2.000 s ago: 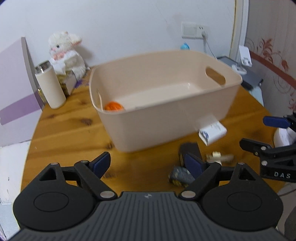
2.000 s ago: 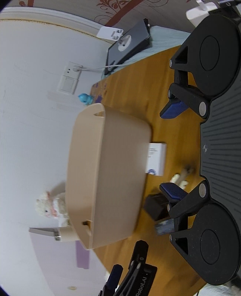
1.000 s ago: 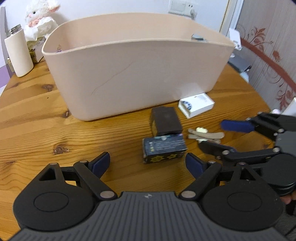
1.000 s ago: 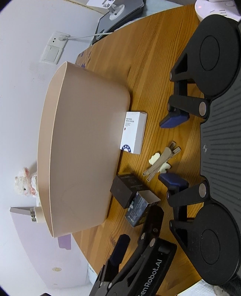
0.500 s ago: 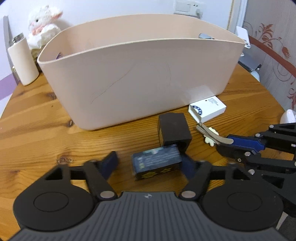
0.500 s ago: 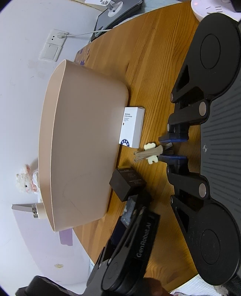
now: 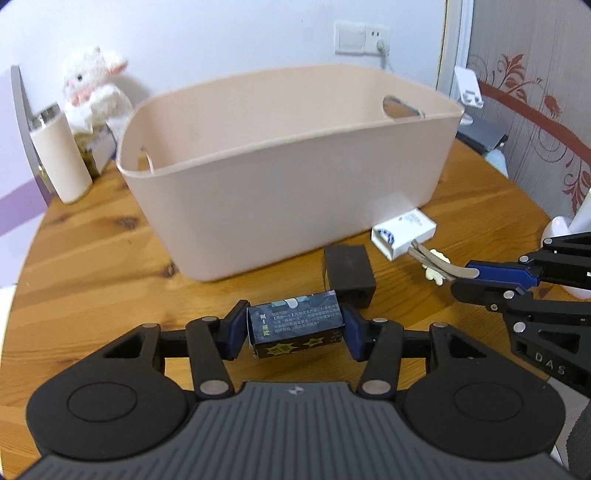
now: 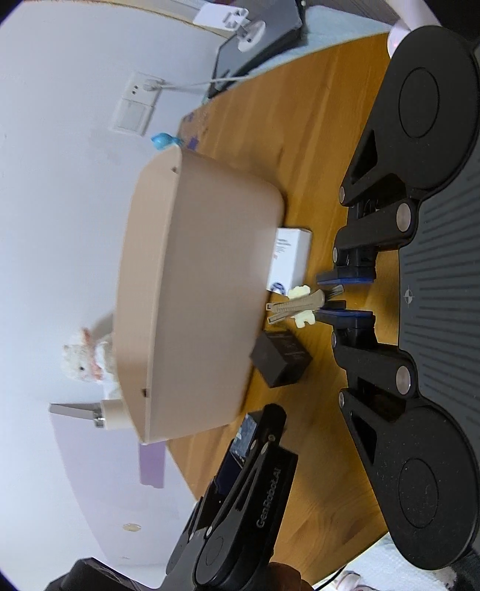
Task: Organize objects
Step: 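Lower both items into the basket and open both tools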
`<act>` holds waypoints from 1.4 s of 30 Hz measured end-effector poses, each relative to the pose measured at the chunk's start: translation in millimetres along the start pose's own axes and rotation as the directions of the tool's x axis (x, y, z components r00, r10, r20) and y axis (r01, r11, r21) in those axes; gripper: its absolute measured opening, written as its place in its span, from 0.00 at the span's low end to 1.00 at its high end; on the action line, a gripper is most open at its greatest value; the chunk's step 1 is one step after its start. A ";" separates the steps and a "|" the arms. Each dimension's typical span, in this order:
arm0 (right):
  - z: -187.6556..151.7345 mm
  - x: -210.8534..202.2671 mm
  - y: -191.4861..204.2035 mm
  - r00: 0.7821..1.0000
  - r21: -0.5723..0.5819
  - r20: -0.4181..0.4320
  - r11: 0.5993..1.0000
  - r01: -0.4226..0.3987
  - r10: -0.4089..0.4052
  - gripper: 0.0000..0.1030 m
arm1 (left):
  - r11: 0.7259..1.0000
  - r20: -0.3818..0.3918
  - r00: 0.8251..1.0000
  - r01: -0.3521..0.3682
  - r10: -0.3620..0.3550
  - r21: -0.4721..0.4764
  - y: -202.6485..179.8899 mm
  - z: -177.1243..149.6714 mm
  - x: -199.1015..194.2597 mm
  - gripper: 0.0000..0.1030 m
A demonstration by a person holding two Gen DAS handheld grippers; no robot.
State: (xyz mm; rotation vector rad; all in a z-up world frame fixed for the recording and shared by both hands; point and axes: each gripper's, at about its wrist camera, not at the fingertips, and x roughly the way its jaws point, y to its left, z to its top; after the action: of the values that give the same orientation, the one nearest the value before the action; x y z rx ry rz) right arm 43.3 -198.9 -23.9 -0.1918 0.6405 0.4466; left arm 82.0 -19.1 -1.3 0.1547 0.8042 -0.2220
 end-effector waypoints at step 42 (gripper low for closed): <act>103.1 83.9 -36.3 0.991 0.085 0.033 0.989 0.125 -0.128 0.16 | 0.982 -0.011 0.985 -0.172 0.172 -0.080 31.2 117.3 71.4 0.53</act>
State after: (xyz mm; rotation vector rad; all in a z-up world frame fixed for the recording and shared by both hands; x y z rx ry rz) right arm 174.6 -170.8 7.1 -0.1444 0.6037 0.3005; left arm 219.5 -24.6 28.7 0.1475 0.7979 -0.0259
